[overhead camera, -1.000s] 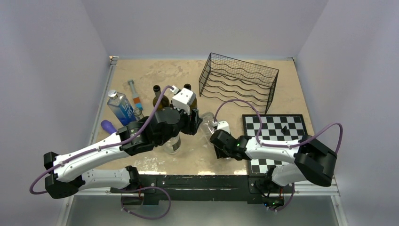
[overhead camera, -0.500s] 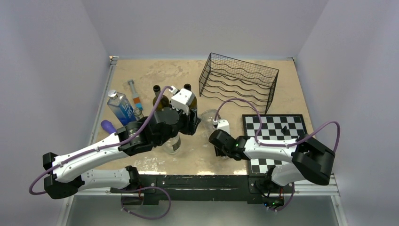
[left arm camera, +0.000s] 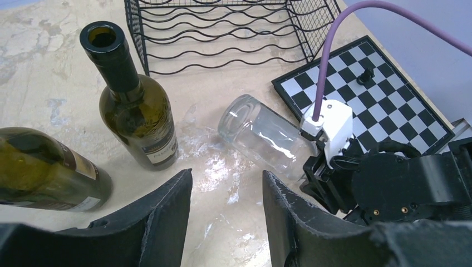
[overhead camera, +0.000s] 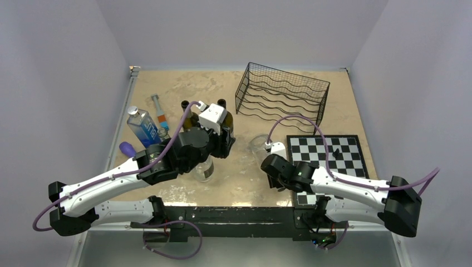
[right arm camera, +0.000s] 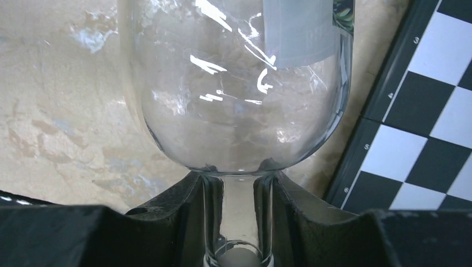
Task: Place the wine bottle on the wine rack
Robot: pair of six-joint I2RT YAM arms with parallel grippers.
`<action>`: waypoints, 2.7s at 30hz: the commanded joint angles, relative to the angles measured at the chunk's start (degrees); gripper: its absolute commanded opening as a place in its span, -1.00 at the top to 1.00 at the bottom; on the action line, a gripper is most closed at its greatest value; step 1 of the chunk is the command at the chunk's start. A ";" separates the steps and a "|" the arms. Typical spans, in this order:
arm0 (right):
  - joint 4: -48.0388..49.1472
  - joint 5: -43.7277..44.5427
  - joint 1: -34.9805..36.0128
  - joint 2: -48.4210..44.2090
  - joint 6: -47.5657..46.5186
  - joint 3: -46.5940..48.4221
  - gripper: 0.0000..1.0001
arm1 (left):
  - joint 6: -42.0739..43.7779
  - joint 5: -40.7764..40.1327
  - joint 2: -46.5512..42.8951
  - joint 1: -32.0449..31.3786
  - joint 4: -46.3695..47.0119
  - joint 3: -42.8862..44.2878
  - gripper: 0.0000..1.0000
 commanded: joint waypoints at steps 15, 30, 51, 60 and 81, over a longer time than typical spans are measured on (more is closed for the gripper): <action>-8.91 13.25 -0.22 -13.75 -2.40 16.58 1.00 | 2.56 -3.40 -2.48 0.19 3.73 0.62 -0.06; -1.55 17.72 -15.97 -10.36 -18.62 31.73 1.00 | 6.33 -2.11 -5.72 0.19 5.73 7.19 -0.09; 1.44 20.70 -35.34 16.58 -16.14 45.99 1.00 | 6.65 6.22 -1.04 0.19 -2.91 17.30 -0.65; 3.66 25.07 -36.53 22.78 -18.70 46.49 1.00 | 8.89 6.23 -2.87 0.19 -4.55 20.76 -0.81; 22.55 20.49 -43.87 26.92 -29.76 36.90 1.00 | 9.18 3.15 -2.97 0.19 -9.10 22.82 -0.99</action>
